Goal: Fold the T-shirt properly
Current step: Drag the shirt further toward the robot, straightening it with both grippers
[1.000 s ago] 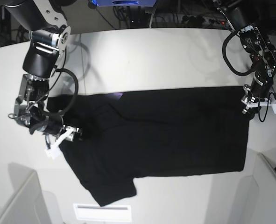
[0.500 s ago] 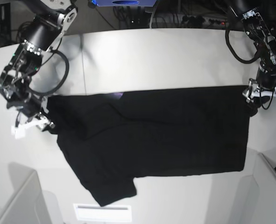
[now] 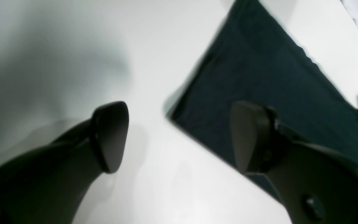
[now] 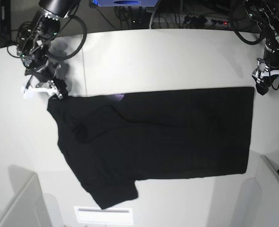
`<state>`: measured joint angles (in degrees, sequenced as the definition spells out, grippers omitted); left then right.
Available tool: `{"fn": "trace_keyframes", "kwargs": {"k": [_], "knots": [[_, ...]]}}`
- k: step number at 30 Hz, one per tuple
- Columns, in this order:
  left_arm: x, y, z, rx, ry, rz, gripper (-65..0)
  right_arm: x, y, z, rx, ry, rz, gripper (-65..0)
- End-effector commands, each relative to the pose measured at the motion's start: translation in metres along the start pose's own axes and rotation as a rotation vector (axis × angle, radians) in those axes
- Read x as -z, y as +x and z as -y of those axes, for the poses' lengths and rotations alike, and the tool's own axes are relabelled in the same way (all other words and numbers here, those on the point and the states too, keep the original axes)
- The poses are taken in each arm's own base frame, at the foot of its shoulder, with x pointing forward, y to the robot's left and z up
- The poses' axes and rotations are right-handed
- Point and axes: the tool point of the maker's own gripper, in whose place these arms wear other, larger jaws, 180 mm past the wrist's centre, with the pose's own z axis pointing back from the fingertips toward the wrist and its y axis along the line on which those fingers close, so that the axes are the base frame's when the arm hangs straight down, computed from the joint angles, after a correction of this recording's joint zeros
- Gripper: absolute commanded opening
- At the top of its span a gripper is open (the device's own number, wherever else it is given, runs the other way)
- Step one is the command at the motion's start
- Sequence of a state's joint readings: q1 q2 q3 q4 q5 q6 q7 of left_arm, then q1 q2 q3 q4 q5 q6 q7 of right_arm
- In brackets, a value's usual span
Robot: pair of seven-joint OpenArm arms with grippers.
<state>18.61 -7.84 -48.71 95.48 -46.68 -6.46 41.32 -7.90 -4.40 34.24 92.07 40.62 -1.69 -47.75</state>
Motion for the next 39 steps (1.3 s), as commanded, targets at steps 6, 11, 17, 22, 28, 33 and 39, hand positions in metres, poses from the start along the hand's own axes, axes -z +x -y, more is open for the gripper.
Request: {"fn": "trace_keyframes", "kwargs": {"k": [6, 11, 17, 22, 28, 33, 39], "knots": [[0.017, -0.008, -0.010, -0.061, 0.009, -0.020, -15.5, 0.011, 0.013, -0.011, 0.016, 0.036, 0.026, -33.5], [0.028, -0.007, -0.007, -0.090, 0.001, -0.019, -15.5, 0.019, 0.023, -0.004, 0.029, 0.023, 0.068, -33.5], [0.031, -0.006, -0.005, -0.096, -0.003, -0.019, -15.5, 0.028, 0.028, 0.003, 0.040, 0.006, 0.056, -33.6], [0.037, -0.020, 0.012, -0.067, -0.038, -0.061, -15.5, 0.031, 0.032, 0.002, 0.048, 0.008, 0.078, -33.8], [0.042, -0.017, 0.021, -0.073, -0.057, -0.052, -15.5, 0.032, 0.032, 0.002, 0.050, 0.007, 0.079, -34.4], [0.052, -0.022, 0.020, -0.107, -0.054, -0.068, -15.5, 0.032, 0.032, 0.003, 0.050, 0.006, 0.078, -34.4], [0.062, -0.025, 0.023, -0.140, -0.058, -0.078, -15.6, 0.032, 0.031, 0.004, 0.050, 0.005, 0.077, -34.4]]}}
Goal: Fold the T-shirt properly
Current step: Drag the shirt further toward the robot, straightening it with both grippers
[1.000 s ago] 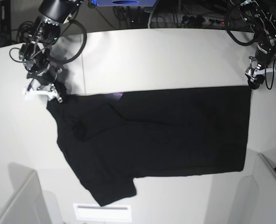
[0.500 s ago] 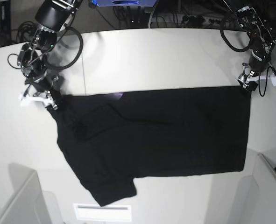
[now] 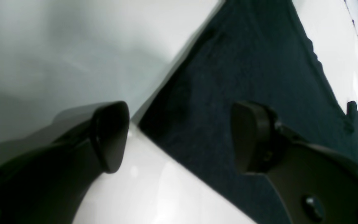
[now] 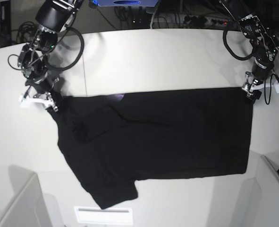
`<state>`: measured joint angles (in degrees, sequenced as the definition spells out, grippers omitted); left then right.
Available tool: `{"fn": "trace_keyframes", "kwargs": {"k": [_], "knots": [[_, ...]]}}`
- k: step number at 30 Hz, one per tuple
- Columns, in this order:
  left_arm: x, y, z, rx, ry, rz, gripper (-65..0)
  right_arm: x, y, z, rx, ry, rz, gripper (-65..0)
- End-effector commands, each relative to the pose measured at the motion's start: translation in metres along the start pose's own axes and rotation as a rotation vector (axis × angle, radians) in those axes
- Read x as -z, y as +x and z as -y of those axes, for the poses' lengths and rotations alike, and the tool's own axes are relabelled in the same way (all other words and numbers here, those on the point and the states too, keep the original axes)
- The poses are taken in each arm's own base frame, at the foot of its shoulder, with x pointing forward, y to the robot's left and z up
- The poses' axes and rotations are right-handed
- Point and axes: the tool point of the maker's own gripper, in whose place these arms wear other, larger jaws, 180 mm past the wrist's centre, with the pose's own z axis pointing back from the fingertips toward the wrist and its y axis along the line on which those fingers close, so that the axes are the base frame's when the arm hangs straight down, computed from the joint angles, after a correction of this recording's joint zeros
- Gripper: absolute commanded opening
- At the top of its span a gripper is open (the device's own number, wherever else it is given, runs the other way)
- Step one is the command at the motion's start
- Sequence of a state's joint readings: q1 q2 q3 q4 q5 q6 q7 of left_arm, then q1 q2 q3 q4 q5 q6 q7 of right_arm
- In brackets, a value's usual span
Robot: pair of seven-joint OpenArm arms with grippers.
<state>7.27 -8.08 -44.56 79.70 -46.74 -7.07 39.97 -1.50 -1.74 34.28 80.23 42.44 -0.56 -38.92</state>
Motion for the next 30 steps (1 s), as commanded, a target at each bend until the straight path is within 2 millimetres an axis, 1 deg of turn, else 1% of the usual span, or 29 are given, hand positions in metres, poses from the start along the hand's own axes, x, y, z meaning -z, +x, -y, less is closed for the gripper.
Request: {"fn": "trace_keyframes", "kwargs": {"k": [1, 7, 8, 9, 11, 15, 16, 17, 18, 19, 20, 22, 23, 26, 30], "knots": [[0.002, 0.006, 0.003, 0.004, -0.007, 0.006, -15.6, -0.001, 0.002, 0.002, -0.010, -0.016, -0.005, -34.4], [0.011, 0.001, 0.004, -0.025, -0.009, -0.012, -15.8, -0.001, 0.003, 0.001, -0.011, -0.014, -0.001, -34.4], [0.013, -0.003, 0.007, -0.021, -0.014, -0.024, -16.3, 0.000, 0.004, 0.001, -0.011, -0.013, -0.001, -34.4], [0.016, -0.006, 0.009, -0.014, -0.018, -0.037, -18.3, 0.000, 0.004, 0.001, -0.011, -0.013, -0.001, -34.4], [0.019, -0.015, 0.014, -0.003, -0.027, -0.062, -26.0, 0.000, 0.003, 0.000, -0.012, -0.012, -0.002, -34.4], [0.021, -0.017, 0.018, 0.003, -0.034, -0.070, -47.7, 0.000, 0.004, 0.000, -0.012, -0.011, 0.001, -34.5], [0.021, -0.017, 0.018, 0.003, -0.034, -0.070, -53.2, 0.000, 0.004, 0.000, -0.012, -0.011, 0.001, -35.7], [0.021, -0.017, 0.018, 0.003, -0.034, -0.070, -57.8, 0.000, 0.004, 0.000, -0.012, -0.011, 0.001, -38.7], [0.021, -0.016, 0.017, 0.002, -0.034, -0.068, -61.9, 0.000, 0.004, -0.001, -0.013, -0.010, 0.001, -43.2], [0.021, -0.016, 0.017, 0.001, -0.033, -0.066, -64.8, 0.000, 0.004, -0.001, -0.014, -0.009, 0.001, -47.3], [0.020, -0.015, 0.017, 0.002, -0.032, -0.065, -65.0, 0.000, 0.005, -0.004, -0.023, 0.002, 0.002, -52.2], [0.020, -0.015, 0.017, 0.002, -0.032, -0.065, -65.0, 0.002, 0.007, -0.015, -0.067, 0.053, 0.004, -61.8], [0.020, -0.015, 0.017, 0.002, -0.032, -0.065, -65.0, 0.004, 0.004, -0.017, -0.079, 0.068, -0.005, -65.0], [0.021, -0.015, 0.018, 0.008, -0.034, -0.069, -65.0, 0.009, 0.002, -0.019, -0.089, 0.084, -0.018, -65.0], [0.018, -0.016, 0.016, 0.013, -0.032, -0.070, -65.0, 0.003, 0.015, -0.007, -0.065, 0.062, 0.012, -65.0]]}}
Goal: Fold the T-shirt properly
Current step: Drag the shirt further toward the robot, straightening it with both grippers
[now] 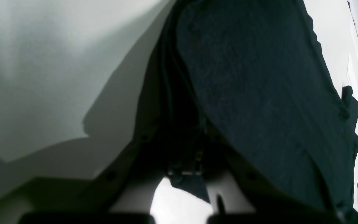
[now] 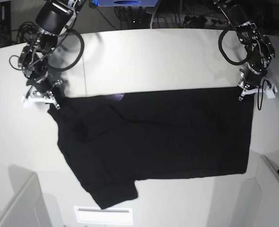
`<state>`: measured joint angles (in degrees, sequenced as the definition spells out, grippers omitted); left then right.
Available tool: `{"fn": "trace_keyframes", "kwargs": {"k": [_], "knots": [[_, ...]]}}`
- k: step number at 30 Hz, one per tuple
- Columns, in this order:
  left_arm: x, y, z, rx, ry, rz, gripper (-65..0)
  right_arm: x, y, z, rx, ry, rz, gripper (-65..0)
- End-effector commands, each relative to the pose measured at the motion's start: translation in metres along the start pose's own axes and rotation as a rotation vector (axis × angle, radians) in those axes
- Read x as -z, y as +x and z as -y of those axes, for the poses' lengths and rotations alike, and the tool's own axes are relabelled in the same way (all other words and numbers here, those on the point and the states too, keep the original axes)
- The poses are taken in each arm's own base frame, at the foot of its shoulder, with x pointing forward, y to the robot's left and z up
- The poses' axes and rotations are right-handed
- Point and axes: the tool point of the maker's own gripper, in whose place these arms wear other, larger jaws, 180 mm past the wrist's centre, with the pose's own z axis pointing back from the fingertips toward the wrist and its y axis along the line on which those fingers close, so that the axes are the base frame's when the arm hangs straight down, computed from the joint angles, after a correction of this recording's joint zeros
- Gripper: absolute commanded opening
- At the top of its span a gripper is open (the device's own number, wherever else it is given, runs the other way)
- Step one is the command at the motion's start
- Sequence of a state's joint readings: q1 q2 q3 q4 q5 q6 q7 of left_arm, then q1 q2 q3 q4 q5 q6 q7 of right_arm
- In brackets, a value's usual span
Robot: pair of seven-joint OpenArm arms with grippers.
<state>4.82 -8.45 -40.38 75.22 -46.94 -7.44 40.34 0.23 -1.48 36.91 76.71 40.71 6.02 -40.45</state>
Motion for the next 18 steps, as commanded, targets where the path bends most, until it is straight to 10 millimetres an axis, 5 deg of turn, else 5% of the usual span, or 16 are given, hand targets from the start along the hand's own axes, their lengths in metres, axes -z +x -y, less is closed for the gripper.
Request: {"fn": "trace_keyframes", "kwargs": {"k": [1, 7, 18], "knots": [[-0.002, 0.008, 0.001, 0.015, 0.002, 0.012, -65.0, -0.004, 0.018, -0.006, -0.014, 0.021, 0.046, -65.0], [-0.011, 0.006, -0.007, 0.065, 0.019, -0.051, -65.0, -0.021, 0.037, 0.009, -0.047, -0.012, 0.074, -65.0], [-0.054, -0.005, -0.013, 0.190, 0.042, -0.082, -65.0, -0.060, 0.016, 0.028, -0.125, -0.066, 0.023, -65.0]]}}
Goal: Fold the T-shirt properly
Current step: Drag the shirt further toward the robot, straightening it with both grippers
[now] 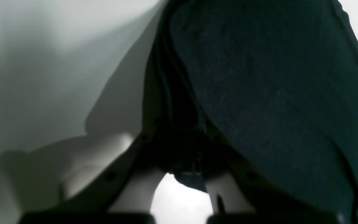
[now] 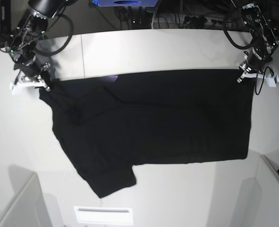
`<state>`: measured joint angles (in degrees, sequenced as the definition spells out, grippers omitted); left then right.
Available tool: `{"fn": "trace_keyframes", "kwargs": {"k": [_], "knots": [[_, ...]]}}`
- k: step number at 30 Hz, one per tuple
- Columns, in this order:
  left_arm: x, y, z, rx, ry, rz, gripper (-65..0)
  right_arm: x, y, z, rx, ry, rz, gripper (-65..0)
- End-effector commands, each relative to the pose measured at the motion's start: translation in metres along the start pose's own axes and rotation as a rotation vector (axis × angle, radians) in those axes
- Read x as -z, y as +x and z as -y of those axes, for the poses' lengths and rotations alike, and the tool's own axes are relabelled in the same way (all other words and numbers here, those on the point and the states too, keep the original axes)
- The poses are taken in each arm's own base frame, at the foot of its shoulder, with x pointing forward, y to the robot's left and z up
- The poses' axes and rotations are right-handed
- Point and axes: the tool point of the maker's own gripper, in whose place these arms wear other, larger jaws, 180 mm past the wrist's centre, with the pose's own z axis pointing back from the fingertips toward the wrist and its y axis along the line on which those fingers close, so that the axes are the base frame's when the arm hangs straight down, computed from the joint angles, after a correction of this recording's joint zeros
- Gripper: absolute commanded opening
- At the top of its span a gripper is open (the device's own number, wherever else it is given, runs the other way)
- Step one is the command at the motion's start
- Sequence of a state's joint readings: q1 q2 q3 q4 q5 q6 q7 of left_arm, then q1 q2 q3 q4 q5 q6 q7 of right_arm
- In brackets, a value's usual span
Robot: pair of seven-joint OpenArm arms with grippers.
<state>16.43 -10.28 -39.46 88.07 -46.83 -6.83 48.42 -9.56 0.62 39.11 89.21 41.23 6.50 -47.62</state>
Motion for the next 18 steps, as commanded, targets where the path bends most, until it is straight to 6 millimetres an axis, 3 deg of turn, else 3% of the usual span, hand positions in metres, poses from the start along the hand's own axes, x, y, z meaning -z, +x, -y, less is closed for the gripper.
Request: {"fn": "trace_keyframes", "kwargs": {"k": [1, 8, 18], "knots": [[-0.007, 0.013, 0.001, 0.027, -0.004, 0.039, -65.0, -0.007, 0.012, -0.001, -0.017, 0.006, 0.042, -65.0], [-0.022, 0.006, -0.006, 0.062, 0.019, 0.033, -65.0, -0.024, -0.016, 0.011, 0.086, 0.061, -0.001, -65.0], [-0.042, 0.000, -0.007, 0.121, 0.031, 0.030, -65.0, -0.045, -0.042, 0.036, 0.075, 0.000, -0.046, -65.0]]}}
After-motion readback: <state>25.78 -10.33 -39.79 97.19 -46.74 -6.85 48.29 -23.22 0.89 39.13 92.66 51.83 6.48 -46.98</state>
